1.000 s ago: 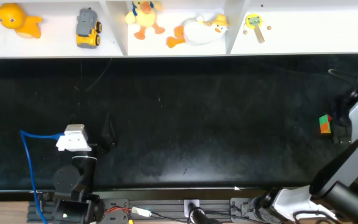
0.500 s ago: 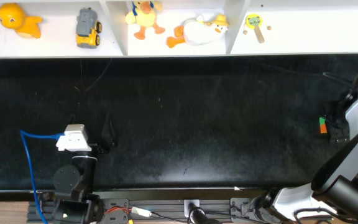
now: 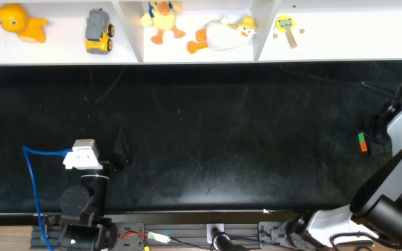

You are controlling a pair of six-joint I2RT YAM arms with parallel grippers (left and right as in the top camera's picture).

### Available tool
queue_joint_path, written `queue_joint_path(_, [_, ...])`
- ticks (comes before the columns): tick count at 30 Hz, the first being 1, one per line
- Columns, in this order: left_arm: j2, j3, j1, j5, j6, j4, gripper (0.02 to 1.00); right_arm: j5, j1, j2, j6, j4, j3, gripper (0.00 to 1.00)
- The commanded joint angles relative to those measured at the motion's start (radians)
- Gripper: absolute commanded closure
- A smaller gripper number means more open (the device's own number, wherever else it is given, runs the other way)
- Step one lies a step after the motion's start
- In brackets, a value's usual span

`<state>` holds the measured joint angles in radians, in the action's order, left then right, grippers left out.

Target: Store Toys

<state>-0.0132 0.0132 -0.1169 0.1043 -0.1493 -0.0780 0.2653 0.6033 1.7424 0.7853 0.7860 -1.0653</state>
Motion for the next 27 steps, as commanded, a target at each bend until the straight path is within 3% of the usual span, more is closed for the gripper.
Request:
queue_joint_path(1, [0.01,-0.005,0.005,-0.01,0.019,0.003,0.02,0.004,0.003,0.008,-0.006,0.003,0.01,0.437])
queue_joint_path(9, [0.01,-0.005,0.005,-0.01,0.019,0.003,0.02,-0.011,0.003,0.008,-0.106,0.069,-0.039,0.577])
queue_joint_path(12, [0.01,-0.005,0.005,-0.01,0.019,0.003,0.02,-0.034,0.003,0.007,-0.16,0.134,-0.102,0.717])
queue_joint_path(13, [0.01,-0.005,0.005,-0.01,0.019,0.003,0.02,-0.047,0.003,0.006,-0.186,0.158,-0.128,0.798])
queue_joint_path(14, [0.01,-0.005,0.005,-0.01,0.019,0.003,0.02,-0.069,0.002,0.006,-0.223,0.197,-0.169,0.945])
queue_joint_path(18, [0.01,-0.005,0.005,-0.01,0.019,0.003,0.02,-0.147,-0.014,-0.016,-0.383,0.349,-0.346,0.954])
queue_joint_path(21, [0.01,-0.005,0.005,-0.01,0.019,0.003,0.02,-0.145,-0.041,-0.074,-0.453,0.405,-0.444,0.956])
queue_joint_path(27, [0.01,-0.005,0.005,-0.01,0.019,0.003,0.02,-0.142,-0.141,-0.34,-0.703,0.308,-0.409,0.954])
